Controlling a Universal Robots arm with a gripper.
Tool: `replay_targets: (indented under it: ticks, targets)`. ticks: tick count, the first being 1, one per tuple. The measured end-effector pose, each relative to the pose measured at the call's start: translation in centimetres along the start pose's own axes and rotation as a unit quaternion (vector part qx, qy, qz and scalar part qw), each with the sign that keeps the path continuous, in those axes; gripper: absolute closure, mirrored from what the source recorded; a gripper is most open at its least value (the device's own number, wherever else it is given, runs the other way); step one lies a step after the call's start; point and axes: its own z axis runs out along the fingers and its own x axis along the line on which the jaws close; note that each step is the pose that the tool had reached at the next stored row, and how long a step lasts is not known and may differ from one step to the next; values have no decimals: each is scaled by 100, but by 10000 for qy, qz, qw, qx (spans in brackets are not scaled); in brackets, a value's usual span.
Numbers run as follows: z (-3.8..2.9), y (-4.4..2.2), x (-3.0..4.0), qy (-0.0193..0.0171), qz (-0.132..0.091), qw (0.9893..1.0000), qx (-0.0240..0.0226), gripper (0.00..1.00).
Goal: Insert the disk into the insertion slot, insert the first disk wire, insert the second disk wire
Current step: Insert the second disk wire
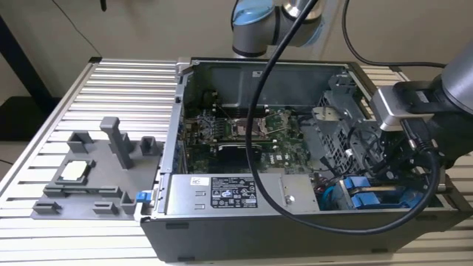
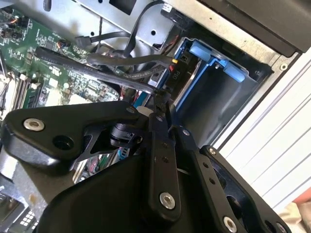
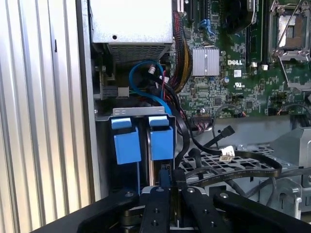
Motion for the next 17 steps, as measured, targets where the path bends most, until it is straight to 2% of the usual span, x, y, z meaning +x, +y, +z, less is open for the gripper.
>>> replay_targets:
  ticks: [17]
  targets:
    - [53, -8, 7, -7, 2, 10000, 0, 84]
